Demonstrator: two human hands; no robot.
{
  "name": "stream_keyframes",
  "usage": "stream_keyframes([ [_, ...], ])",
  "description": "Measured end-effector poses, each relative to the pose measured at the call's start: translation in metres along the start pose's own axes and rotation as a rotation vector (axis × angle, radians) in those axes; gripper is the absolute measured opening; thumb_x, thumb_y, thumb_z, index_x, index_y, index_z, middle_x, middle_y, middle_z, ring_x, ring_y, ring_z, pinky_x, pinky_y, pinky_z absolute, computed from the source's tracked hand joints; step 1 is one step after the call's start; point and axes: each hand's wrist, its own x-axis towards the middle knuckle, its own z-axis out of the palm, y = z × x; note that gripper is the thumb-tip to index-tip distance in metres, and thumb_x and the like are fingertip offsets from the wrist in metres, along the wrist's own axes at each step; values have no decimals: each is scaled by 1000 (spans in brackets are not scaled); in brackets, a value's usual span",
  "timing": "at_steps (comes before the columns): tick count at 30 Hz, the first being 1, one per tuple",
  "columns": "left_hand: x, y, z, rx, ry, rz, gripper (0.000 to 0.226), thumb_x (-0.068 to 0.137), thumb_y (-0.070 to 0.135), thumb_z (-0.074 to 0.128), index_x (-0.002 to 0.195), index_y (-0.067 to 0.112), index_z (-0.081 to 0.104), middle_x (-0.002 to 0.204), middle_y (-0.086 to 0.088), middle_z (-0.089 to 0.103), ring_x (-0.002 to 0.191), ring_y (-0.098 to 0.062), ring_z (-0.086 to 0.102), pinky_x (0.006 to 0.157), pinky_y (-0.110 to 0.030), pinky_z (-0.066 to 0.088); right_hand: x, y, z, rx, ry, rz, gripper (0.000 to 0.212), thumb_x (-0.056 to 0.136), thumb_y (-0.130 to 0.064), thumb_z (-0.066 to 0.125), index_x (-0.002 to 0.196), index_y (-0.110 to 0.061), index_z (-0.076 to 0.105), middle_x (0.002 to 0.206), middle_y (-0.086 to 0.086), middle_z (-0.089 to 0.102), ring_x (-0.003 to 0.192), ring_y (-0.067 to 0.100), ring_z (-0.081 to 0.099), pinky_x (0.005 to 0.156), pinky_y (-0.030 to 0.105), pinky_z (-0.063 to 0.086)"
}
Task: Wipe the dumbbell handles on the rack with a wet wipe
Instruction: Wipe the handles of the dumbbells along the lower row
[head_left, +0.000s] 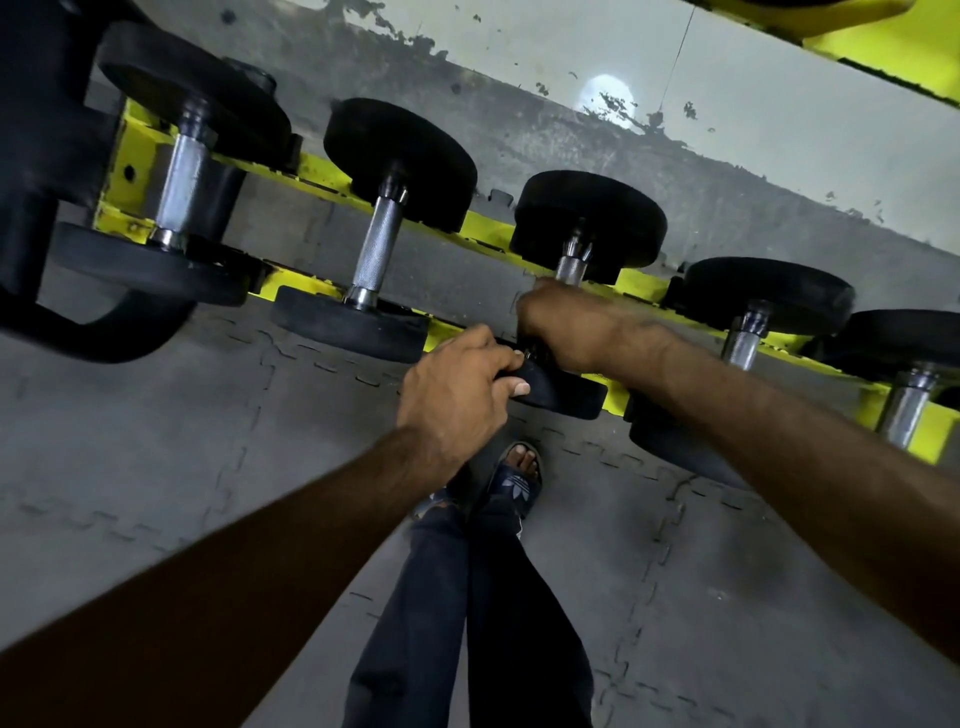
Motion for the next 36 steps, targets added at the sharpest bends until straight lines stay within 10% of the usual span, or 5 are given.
stream_keyframes([
  [7, -1, 0, 1, -17, 7, -3, 29, 89, 37, 70, 115, 25, 72, 102, 7, 60, 97, -16, 58, 74, -35, 52, 36, 1, -9, -147, 46, 229, 24, 89, -6, 59, 110, -12, 71, 115, 18, 55, 102, 37, 59, 73, 33, 46],
  [12, -2, 0, 0, -24, 6, 5, 31, 88, 38, 71, 116, 24, 72, 102, 6, 60, 97, -16, 59, 75, -36, 53, 34, -2, -12, -100, -166, 33, 8, 84, -11, 64, 78, -15, 68, 92, 14, 64, 88, 31, 63, 68, 31, 50],
  [17, -2, -1, -1, -22, -3, 13, 32, 90, 39, 70, 118, 24, 71, 102, 8, 60, 97, -12, 57, 76, -34, 52, 12, 23, 4, 19, 275, 298, 21, 79, -7, 65, 95, -15, 76, 98, 10, 73, 91, 29, 67, 75, 32, 55],
  [28, 3, -1, -4, -17, -14, 5, 29, 87, 39, 72, 112, 24, 73, 99, 9, 60, 95, -13, 58, 74, -29, 47, 4, 19, 43, 1494, 1024, 844, 24, 82, 4, 72, 78, -18, 63, 84, 3, 68, 77, 16, 66, 70, 30, 58],
  [36, 4, 0, -5, -16, -25, -3, 27, 87, 39, 72, 111, 26, 73, 97, 11, 59, 93, -10, 57, 72, -26, 43, 31, 38, 29, 2288, 804, 1115, 10, 89, 0, 60, 93, -9, 64, 84, 4, 63, 73, 20, 62, 62, 33, 54],
])
